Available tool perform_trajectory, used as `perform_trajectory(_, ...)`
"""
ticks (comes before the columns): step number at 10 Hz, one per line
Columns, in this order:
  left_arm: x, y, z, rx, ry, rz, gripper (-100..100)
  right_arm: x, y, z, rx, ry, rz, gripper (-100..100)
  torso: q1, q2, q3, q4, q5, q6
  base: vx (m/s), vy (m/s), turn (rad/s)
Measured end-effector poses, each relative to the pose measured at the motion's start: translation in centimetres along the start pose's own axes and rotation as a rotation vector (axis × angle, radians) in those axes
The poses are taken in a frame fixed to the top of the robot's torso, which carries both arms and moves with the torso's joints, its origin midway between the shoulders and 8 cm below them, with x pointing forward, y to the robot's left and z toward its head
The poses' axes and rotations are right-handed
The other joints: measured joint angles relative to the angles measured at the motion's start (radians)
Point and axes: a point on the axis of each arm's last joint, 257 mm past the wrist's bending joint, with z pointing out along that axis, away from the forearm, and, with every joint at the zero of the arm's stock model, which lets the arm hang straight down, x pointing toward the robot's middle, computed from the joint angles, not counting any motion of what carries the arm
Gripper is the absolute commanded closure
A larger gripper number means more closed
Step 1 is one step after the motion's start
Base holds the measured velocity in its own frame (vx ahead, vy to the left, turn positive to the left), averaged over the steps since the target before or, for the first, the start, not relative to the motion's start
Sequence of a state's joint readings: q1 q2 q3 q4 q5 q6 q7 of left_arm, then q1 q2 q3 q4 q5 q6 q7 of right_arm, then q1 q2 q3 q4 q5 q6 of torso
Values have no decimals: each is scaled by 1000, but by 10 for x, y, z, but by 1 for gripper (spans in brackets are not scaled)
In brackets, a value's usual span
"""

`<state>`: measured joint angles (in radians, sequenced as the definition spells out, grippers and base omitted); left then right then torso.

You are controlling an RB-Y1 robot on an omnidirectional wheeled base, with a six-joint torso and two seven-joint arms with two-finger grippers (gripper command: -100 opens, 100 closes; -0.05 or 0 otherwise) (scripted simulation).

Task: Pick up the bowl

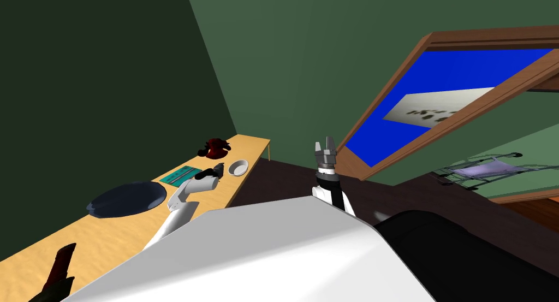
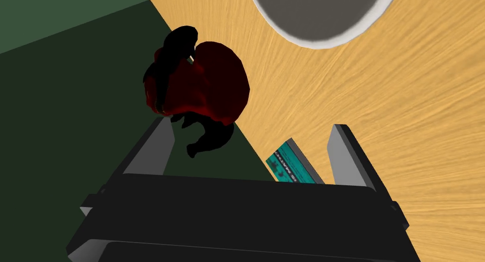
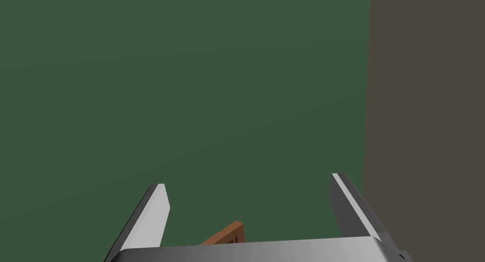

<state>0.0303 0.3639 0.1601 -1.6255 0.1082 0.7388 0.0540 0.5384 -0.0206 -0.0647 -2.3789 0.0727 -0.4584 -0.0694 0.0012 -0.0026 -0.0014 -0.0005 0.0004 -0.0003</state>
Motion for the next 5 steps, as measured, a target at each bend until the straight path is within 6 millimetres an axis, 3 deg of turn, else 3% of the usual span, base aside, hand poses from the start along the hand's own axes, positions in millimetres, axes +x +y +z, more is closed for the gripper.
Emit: perform_trajectory(5,26,41,13,-166,45,-44,-100,0,0,0,0,0,0,0,0,-1,-1,0,0,0,42,17,10)
